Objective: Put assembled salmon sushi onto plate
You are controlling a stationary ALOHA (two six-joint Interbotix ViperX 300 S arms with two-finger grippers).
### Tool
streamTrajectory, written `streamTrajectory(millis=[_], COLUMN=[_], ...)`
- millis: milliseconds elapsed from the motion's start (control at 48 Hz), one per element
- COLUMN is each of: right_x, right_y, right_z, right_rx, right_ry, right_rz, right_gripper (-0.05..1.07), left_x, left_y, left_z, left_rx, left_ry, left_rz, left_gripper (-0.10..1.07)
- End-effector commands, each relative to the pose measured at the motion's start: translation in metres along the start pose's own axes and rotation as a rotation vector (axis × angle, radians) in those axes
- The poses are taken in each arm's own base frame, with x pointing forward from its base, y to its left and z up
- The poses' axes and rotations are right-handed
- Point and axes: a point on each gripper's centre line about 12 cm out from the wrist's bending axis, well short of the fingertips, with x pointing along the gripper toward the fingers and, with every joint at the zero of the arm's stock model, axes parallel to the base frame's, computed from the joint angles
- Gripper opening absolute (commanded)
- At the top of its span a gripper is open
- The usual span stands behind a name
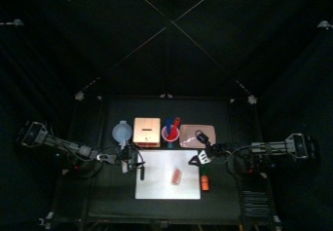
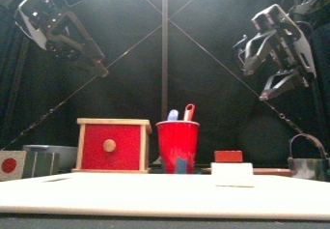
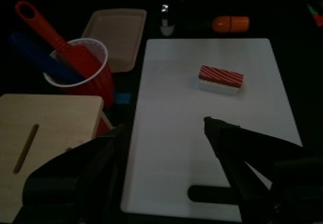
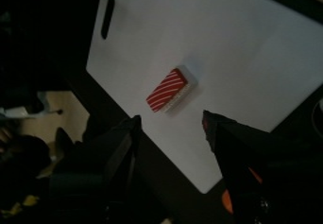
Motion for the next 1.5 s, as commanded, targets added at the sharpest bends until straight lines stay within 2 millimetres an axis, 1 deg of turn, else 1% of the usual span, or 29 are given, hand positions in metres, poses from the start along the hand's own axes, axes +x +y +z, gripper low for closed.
streamTrajectory(millis=[0,146,229,271,354,417,583,688,750,812,833,938,1042,1146,1208,1312,1479], right_x=[0.000,0.008,0.010,0.011,0.018,0.027,0.062,0.087,0.097,0.105,0.109,0.121,0.123,0.116,0.114,0.120,0.132], right_y=[0.008,0.006,0.008,0.013,0.026,0.035,0.055,0.062,0.068,0.072,0.072,0.069,0.073,0.076,0.076,0.074,0.072], right_z=[-0.003,-0.017,-0.018,-0.017,-0.016,-0.016,-0.018,-0.022,-0.021,-0.021,-0.022,-0.030,-0.032,-0.030,-0.030,-0.033,-0.031], right_rx=[0.044,0.120,0.146,0.144,0.145,0.158,0.204,0.238,0.256,0.260,0.259,0.257,0.239,0.224,0.229,0.245,0.273], right_ry=[0.018,0.084,0.092,0.080,0.044,0.016,-0.052,-0.060,-0.061,-0.060,-0.060,-0.048,-0.054,-0.072,-0.074,-0.062,-0.077], right_rz=[-0.016,-0.177,-0.278,-0.311,-0.321,-0.336,-0.368,-0.384,-0.384,-0.392,-0.402,-0.462,-0.502,-0.551,-0.583,-0.594,-0.583], right_gripper=[0.87,0.87,0.87,0.87,0.87,0.87,0.87,0.87,0.87,0.87,0.87,0.88,0.88,0.90,0.94,1.01,1.02], left_x=[0.000,0.001,0.001,0.002,0.002,0.003,0.003,0.003,0.003,0.003,0.003,0.002,0.001,-0.001,-0.002,-0.005,-0.009], left_y=[0.003,0.011,0.016,0.019,0.023,0.026,0.028,0.029,0.029,0.030,0.030,0.031,0.034,0.034,0.035,0.035,0.036], left_z=[0.005,0.000,-0.001,-0.001,-0.001,-0.001,-0.003,-0.005,-0.007,-0.012,-0.016,-0.021,-0.022,-0.020,-0.019,-0.018,-0.020], left_rx=[-0.015,-0.021,-0.031,-0.035,-0.040,-0.044,-0.035,-0.042,-0.045,-0.055,-0.060,-0.073,-0.079,-0.081,-0.084,-0.089,-0.095], left_ry=[-0.009,0.004,0.010,0.010,0.011,0.012,0.016,0.019,0.024,0.037,0.048,0.066,0.063,0.056,0.049,0.040,0.031], left_rz=[0.013,0.054,0.078,0.093,0.110,0.119,0.126,0.131,0.130,0.133,0.132,0.137,0.144,0.142,0.143,0.140,0.134], left_gripper=[0.98,0.98,0.98,0.98,0.98,0.98,0.98,0.98,0.98,0.98,0.98,0.98,0.98,0.98,0.98,0.98,0.98])
